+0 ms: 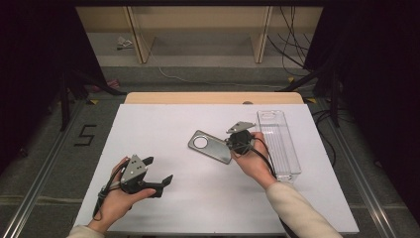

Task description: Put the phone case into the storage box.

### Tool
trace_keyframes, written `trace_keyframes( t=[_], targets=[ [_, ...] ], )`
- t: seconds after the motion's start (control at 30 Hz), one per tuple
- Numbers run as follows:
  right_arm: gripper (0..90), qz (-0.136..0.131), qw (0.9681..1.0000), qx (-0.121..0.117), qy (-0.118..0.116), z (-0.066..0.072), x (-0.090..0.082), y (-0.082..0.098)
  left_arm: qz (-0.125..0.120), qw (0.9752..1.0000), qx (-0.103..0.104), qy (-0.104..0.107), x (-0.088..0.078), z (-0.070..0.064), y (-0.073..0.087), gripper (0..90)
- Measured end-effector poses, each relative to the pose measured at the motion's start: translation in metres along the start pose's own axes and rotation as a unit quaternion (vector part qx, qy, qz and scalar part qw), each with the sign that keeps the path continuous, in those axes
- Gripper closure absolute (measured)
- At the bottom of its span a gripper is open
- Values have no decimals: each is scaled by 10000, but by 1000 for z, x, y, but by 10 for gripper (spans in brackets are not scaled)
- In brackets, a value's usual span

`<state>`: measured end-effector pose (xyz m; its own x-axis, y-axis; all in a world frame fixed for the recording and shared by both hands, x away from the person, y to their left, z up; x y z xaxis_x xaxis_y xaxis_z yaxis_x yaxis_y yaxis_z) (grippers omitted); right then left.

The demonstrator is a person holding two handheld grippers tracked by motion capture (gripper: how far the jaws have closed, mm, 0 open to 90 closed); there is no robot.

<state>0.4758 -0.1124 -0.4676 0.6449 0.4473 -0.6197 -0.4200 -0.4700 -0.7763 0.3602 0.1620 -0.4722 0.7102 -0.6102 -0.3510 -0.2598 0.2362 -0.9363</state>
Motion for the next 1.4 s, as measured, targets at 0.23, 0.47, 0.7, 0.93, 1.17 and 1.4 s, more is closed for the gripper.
trace_keyframes(
  t=[0.23,0.47,0.7,0.93,1.17,1.4],
  targets=[
    [900,477,9981,-58,377,-20,25,-4,-7,10000,-13,11,0,0,0,102],
    [900,837,9953,22,497,-31,40,8,-5,10000,-17,14,0,0,0,102],
    [900,1046,9932,149,488,-34,45,17,-9,10000,-32,20,1,-1,0,105],
    [900,1175,9917,164,487,-34,50,20,-12,10000,-57,32,1,-1,0,106],
    [900,1286,9905,160,455,-33,52,22,-13,10000,-67,33,1,-1,0,107],
    [900,1389,9895,127,384,-29,49,24,-11,10000,-71,34,1,-1,0,108]
  ],
)
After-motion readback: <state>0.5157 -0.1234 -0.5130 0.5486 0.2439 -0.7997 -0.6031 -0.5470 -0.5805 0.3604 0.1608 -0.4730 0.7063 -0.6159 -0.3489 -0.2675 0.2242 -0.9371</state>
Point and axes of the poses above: each handheld gripper's, and its own axes: x roughly forward along the jaws, y roughly out of its underside, z roughly to its left, the point moved 5 cm from there along x, roughly forward along the jaws, and after that the axes turned 6 degrees about -z, right-handed, at the moved point
